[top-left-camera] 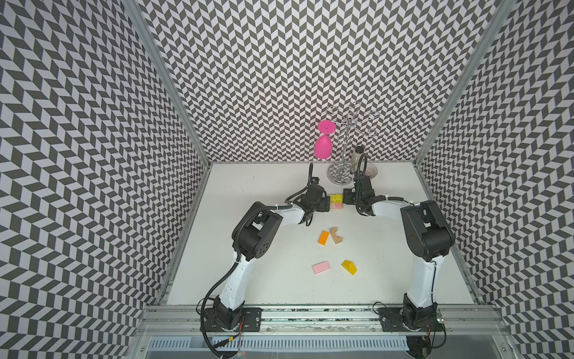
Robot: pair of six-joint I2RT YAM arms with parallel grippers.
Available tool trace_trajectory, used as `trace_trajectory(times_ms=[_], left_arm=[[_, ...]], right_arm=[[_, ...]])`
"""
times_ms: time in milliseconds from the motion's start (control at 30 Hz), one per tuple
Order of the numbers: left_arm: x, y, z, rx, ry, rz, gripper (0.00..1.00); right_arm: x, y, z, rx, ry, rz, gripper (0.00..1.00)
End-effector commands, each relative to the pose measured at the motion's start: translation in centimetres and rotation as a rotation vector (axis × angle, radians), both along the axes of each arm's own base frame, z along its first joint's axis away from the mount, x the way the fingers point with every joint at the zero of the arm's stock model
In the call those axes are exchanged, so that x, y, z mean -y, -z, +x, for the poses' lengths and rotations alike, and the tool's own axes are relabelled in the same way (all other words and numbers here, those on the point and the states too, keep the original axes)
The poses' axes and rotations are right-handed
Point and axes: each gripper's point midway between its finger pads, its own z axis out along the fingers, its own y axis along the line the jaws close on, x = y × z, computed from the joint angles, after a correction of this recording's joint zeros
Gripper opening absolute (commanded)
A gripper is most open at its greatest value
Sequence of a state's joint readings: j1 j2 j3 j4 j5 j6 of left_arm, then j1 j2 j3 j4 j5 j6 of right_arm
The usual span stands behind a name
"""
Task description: Build the wood block tower
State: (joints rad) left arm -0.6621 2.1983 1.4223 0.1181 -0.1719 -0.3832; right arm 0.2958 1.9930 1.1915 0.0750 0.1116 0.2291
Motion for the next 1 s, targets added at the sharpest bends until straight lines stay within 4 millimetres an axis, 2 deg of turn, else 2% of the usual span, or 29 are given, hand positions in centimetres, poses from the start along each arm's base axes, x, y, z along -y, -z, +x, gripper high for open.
trace_trajectory(times_ms=[0,467,967], left_arm=[[0.2,-2.9,0.0,0.048,-0.012,-0.030,0.89],[0.2,-3.9,-0.5,0.064,-0.006,-0.043,0.89],[0.6,-3.8,-0.8,0.060,0.005,-0.047,0.89]], right_arm=[[0.1,-1.1,0.4,0.040,0.004,0.026,0.67],[-0.2,-1.2,0.6,0.044,-0.016,0.037,0.67],[-0.1,-0.9,1.7,0.030,-0.017,0.041,0.67]])
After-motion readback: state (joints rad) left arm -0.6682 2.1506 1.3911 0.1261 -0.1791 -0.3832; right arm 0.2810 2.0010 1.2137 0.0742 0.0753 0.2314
